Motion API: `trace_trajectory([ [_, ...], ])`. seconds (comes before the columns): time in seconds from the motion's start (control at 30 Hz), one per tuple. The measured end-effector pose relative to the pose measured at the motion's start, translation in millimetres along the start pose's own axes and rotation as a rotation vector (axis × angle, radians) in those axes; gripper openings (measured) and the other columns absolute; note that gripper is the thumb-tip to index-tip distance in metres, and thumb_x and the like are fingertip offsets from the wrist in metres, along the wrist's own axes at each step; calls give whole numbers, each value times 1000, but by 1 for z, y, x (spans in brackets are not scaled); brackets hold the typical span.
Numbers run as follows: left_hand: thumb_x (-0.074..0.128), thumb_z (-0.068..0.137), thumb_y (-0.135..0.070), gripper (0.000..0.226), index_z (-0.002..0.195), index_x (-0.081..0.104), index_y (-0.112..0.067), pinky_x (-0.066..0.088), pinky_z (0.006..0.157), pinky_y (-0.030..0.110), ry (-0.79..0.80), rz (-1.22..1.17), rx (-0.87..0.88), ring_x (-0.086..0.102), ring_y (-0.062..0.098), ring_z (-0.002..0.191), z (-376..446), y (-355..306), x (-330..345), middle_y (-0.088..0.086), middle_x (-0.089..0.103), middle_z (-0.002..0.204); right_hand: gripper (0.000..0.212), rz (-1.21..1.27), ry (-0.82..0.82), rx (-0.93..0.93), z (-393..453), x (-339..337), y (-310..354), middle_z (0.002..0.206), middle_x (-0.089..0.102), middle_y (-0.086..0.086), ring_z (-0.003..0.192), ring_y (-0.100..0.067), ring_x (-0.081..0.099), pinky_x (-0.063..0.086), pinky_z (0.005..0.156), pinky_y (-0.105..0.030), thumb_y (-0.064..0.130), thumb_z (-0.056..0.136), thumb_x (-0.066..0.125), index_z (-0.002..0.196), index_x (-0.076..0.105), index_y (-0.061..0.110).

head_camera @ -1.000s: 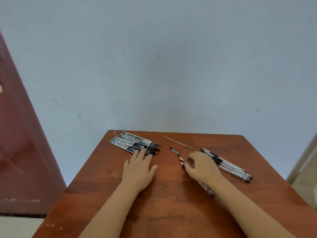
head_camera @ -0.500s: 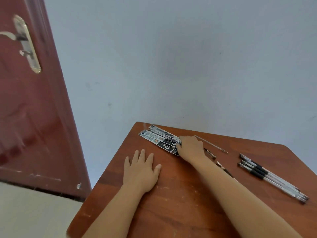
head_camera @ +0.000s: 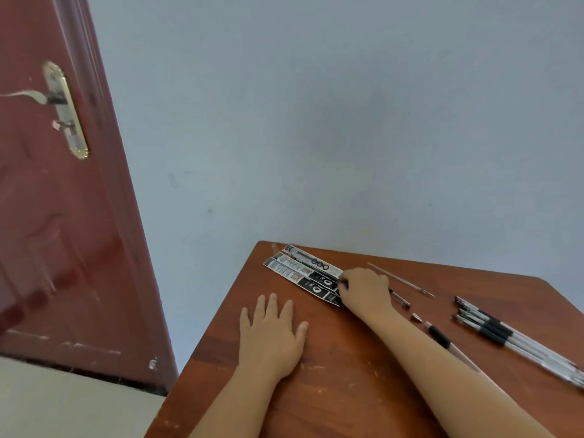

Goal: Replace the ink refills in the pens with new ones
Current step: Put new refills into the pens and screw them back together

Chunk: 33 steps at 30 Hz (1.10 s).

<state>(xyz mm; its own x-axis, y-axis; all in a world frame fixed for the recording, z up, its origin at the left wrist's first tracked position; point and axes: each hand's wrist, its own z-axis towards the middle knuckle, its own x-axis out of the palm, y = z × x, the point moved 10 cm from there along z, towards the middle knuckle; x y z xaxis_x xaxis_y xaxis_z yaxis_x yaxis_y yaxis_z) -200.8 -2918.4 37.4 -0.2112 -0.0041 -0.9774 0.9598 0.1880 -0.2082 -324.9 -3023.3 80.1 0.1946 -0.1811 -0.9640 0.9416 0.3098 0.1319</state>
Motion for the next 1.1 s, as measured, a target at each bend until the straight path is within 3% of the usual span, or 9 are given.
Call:
trace_trajectory([
  [0.23, 18, 96, -46, 52, 143, 13, -25, 3, 113, 43, -24, 31, -2, 0, 20, 141, -2, -3, -5, 2, 6, 154, 34, -9, 13, -150, -23, -20, -1, 123, 54, -4, 116, -22, 45, 33, 95, -38, 31, 92, 38, 118, 53, 16],
  [0.5, 23, 96, -45, 51, 142, 17, -25, 10, 113, 42, -38, 64, 141, 4, 18, 141, -21, -56, -7, 0, 7, 154, 23, -191, 88, 166, -71, -59, -139, 112, 60, -5, 108, -25, 51, 37, 85, -32, 22, 86, 43, 103, 58, 15],
  [0.6, 24, 96, -45, 52, 143, 17, -24, 11, 113, 40, -44, 42, 197, 4, 17, 141, -29, -83, -2, 0, 7, 154, 25, -239, 188, 167, -86, -48, -155, 115, 56, -6, 109, -24, 51, 40, 84, -32, 19, 86, 45, 109, 55, 15],
  [0.77, 26, 96, -44, 52, 143, 16, -24, 10, 113, 36, -55, 12, 227, 3, 15, 141, -42, -106, 2, -1, 6, 154, 22, -216, 168, 119, -90, -48, -148, 115, 57, -8, 108, -25, 52, 41, 86, -33, 11, 88, 41, 106, 53, 12],
  [0.97, 28, 96, -43, 52, 143, 16, -26, 14, 112, 31, -116, -68, 255, 6, 13, 140, -51, -122, -10, -4, 8, 154, 44, -156, -159, 66, -100, -110, -127, 116, 55, -4, 106, -22, 50, 31, 93, -35, 15, 88, 37, 132, 32, 17],
  [1.1, 32, 95, -41, 51, 142, 20, -26, 15, 110, 24, -197, -266, 277, 13, 9, 138, -44, -134, -34, -7, 17, 151, 38, 128, -355, 19, -103, -166, -121, 98, 56, -3, 92, -22, 54, 34, 85, -32, 14, 86, 42, 123, 49, 18],
])
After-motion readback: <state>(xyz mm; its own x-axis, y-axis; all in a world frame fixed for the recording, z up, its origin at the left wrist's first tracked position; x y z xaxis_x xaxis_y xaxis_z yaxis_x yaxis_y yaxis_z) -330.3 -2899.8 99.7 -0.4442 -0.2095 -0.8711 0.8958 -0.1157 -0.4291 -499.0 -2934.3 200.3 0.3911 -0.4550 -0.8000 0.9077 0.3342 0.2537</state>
